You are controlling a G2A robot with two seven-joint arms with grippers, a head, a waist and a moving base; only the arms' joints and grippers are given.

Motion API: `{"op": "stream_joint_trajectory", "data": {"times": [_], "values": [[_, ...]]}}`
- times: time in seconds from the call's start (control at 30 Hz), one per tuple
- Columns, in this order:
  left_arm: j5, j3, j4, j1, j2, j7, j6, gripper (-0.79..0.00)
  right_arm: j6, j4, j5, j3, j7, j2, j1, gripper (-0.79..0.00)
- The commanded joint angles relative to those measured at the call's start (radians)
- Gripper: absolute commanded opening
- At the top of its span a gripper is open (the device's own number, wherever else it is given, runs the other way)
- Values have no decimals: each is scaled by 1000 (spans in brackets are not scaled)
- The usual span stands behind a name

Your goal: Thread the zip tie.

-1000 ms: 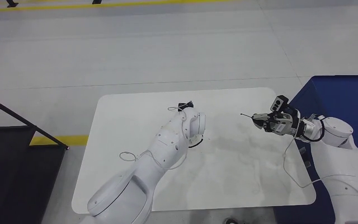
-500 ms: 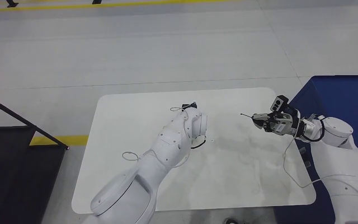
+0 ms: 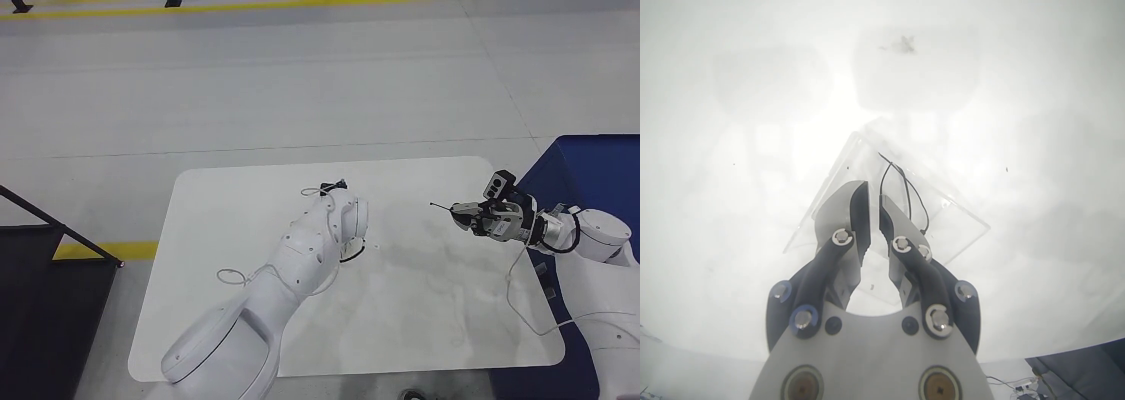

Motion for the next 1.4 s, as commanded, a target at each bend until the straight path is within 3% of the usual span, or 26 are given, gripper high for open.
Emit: {"op": "stream_joint_trajectory", "data": {"times": [0.0,0.4,1.13,1.37], "values": [[-3,-2,2,2,-2,5,-11,-760,0,0,0,0,0,0,0,-785],[-15,-18,51,-6,-16,57,-19,-773,0,0,0,0,0,0,0,-785],[-24,-33,118,-32,-40,72,-47,-659,0,0,0,0,0,0,0,-785],[-27,-37,134,-35,-47,71,-64,-665,0,0,0,0,0,0,0,-785]]}}
